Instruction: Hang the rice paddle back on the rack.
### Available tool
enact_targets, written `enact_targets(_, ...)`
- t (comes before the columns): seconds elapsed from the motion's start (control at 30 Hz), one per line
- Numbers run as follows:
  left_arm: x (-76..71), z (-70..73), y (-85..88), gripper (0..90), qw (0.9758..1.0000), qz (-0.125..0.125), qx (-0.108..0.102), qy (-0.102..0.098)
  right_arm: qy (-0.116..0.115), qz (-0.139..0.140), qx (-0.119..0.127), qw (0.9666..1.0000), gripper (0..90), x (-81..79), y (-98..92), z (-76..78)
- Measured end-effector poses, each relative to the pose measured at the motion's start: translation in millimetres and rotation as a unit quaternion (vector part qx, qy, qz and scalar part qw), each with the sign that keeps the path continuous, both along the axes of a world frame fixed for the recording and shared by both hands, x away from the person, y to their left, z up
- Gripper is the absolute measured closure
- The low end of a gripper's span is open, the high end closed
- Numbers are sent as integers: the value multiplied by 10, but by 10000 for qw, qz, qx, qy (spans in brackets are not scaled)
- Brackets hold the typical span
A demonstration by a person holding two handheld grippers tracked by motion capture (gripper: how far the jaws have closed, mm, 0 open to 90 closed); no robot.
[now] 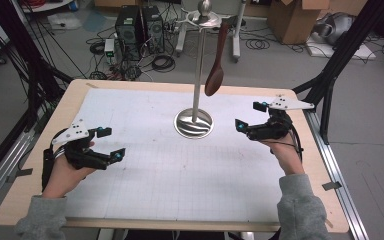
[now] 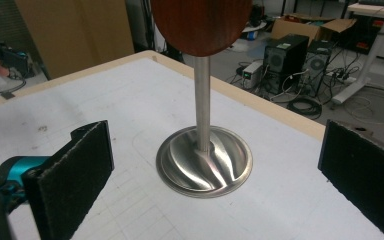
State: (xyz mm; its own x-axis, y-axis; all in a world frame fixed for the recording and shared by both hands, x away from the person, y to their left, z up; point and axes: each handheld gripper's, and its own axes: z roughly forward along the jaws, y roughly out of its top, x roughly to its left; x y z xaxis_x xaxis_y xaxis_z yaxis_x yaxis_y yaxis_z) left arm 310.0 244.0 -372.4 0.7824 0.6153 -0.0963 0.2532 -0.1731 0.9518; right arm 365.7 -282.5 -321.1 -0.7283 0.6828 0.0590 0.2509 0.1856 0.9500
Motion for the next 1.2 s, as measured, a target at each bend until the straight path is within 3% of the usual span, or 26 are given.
enact_targets(0.2, 0, -3, 7, 50, 10000, 9, 44, 11, -24, 27, 48, 10000, 0, -69, -62, -38)
enact_targets(0.7, -3, -5, 27, 50, 10000, 89, 19, -24, -66, -69, -146, 9998, 0, -229, -105, -91)
enact_targets(0.77, -5, -2, 32, 49, 10000, 75, 5, -32, -86, -67, -78, 9999, 0, -241, -121, -115)
enact_targets(1.2, -12, 12, 4, 50, 10000, 14, -12, -33, 297, -107, 184, 9993, 0, -261, -284, -364)
